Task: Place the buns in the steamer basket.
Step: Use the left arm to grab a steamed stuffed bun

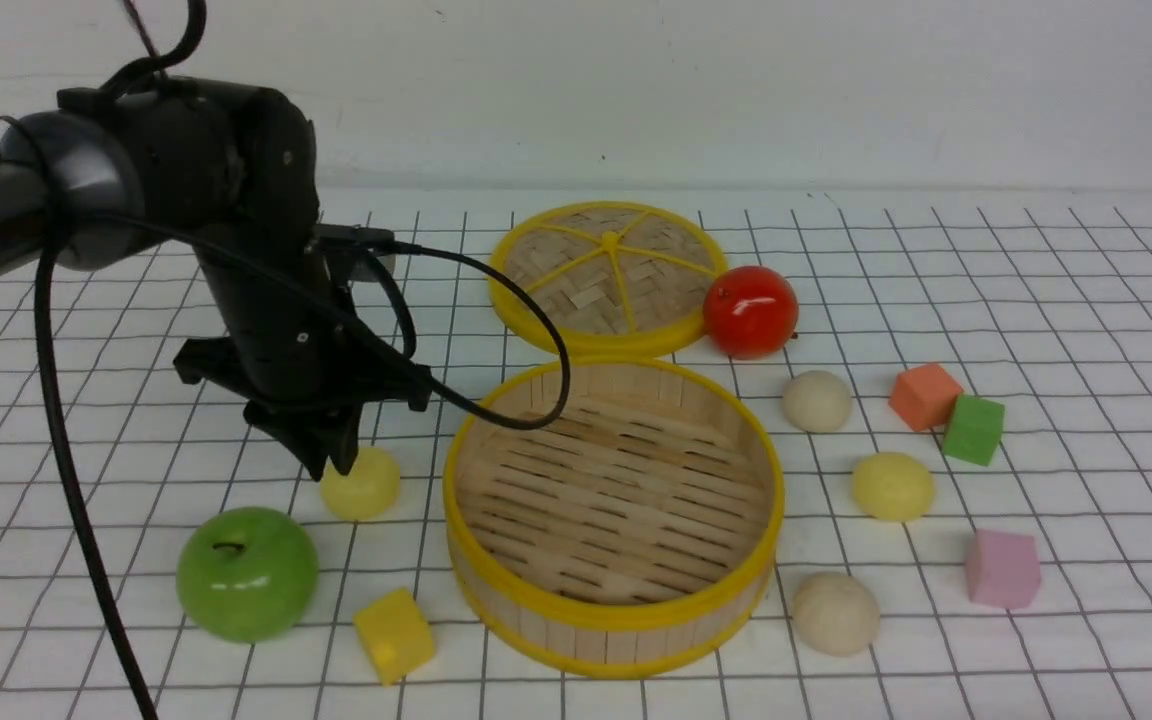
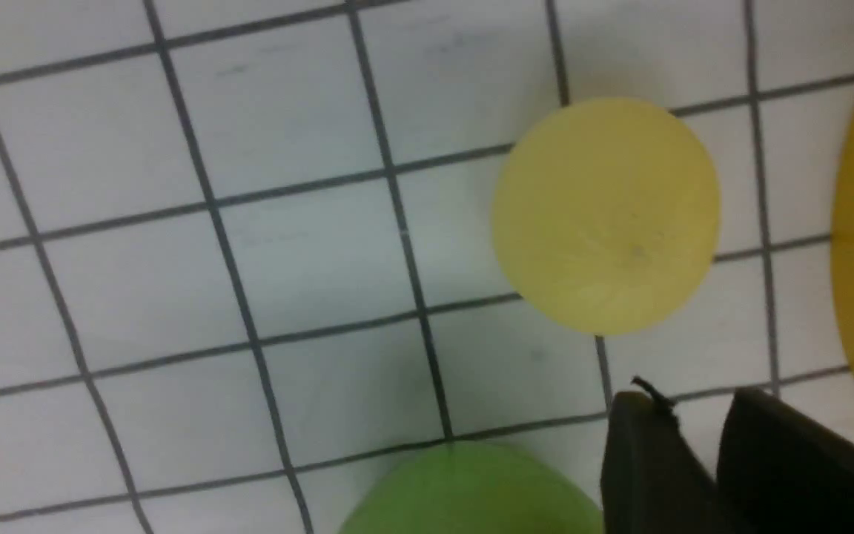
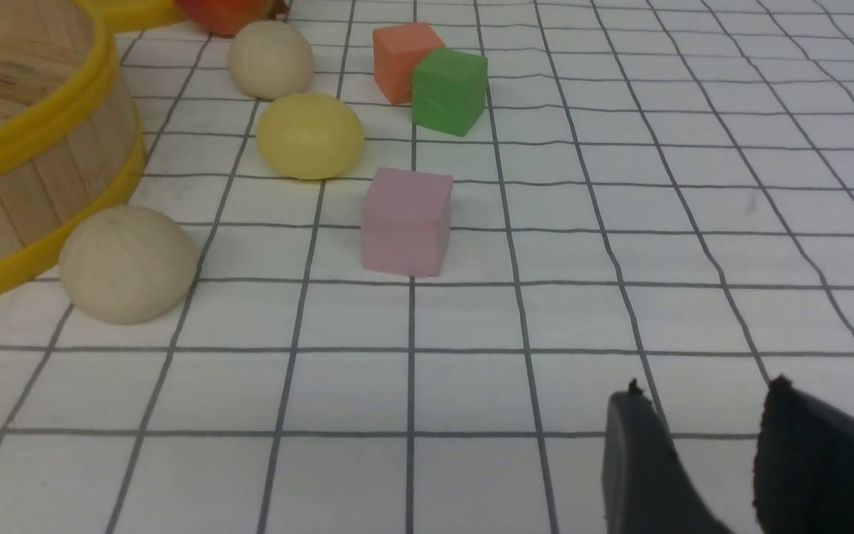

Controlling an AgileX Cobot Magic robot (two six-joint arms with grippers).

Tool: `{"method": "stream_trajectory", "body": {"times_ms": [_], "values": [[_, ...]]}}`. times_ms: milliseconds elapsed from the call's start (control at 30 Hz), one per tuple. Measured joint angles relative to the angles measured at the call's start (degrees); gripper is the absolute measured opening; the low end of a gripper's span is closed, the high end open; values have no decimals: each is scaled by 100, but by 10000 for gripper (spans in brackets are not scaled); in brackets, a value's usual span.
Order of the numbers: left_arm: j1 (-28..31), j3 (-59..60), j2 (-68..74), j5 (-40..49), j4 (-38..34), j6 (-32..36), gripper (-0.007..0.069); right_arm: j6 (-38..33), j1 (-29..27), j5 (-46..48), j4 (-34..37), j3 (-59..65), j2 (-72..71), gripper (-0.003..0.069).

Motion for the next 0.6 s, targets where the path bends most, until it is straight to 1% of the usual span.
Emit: {"method": "stream_trajectory", "body": {"times_ms": [67, 133, 200, 400, 600], "values": [[14, -22, 46, -33, 0, 0, 247, 0, 0, 0, 0, 0, 0, 240], [14, -22, 49, -159, 86, 10, 298, 0, 0, 0, 0, 0, 0, 240], [14, -33, 49, -302, 48, 51, 316, 0, 0, 0, 0, 0, 0, 240], [14, -33, 161, -426, -183, 387, 321, 0, 0, 0, 0, 0, 0, 240], [14, -33, 393, -512, -217, 436, 321, 0, 0, 0, 0, 0, 0, 240]]}}
